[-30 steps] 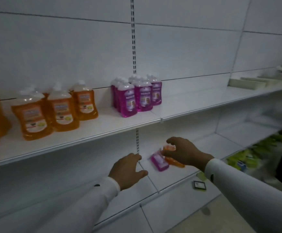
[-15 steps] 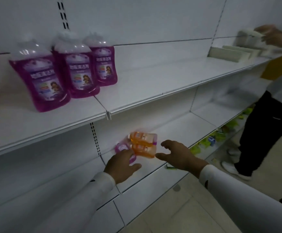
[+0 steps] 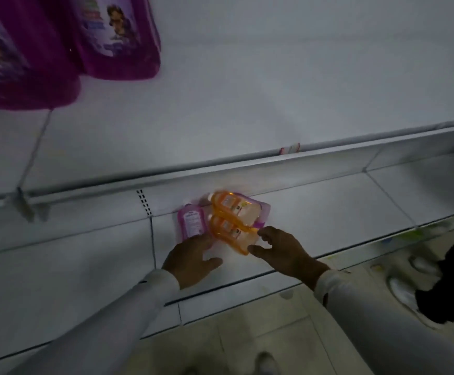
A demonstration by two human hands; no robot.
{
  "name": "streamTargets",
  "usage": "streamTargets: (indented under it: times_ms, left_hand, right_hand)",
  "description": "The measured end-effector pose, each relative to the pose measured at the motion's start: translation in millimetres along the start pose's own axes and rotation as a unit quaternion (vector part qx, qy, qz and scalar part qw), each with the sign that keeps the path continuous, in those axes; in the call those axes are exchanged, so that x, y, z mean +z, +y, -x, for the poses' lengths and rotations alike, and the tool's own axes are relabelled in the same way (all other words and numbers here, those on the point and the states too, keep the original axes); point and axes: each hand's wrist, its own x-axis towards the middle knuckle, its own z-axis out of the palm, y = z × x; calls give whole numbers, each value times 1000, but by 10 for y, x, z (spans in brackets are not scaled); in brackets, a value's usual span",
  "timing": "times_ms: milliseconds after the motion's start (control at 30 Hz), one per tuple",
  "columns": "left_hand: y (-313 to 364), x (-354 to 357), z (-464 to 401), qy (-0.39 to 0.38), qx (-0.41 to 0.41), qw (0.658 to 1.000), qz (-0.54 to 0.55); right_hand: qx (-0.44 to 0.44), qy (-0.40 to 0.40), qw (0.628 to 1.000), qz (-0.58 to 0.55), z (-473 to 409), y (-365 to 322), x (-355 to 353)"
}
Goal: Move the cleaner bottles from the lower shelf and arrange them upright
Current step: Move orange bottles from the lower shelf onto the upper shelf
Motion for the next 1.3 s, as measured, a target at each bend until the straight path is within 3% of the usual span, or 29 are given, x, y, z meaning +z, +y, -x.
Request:
streamTargets:
  times_ms: [233, 467, 600, 867, 1033, 1300]
  left_hand:
    - [151, 731, -415, 42, -139, 989, 28]
    - [226, 1110, -821, 51, -187, 981, 33]
    - [202, 1254, -1010, 78, -210, 970, 98]
    - [191, 1402, -1309, 140, -301, 904, 269]
    - [4, 1443, -1311, 134, -307, 871, 360]
    - [-442, 1252, -802, 93, -283, 918, 262]
  right_hand:
    - [-57, -33, 998, 8, -749, 607, -97]
    - [-84, -19, 996, 0, -1217, 747, -171]
    - [-120, 10, 992, -28, -1401, 683, -134]
    - [-127, -22, 989, -72, -1775, 648, 138]
    - [-108, -78, 971, -201, -1794, 750, 249]
    - [-59, -105, 967, -223, -1313, 920, 577]
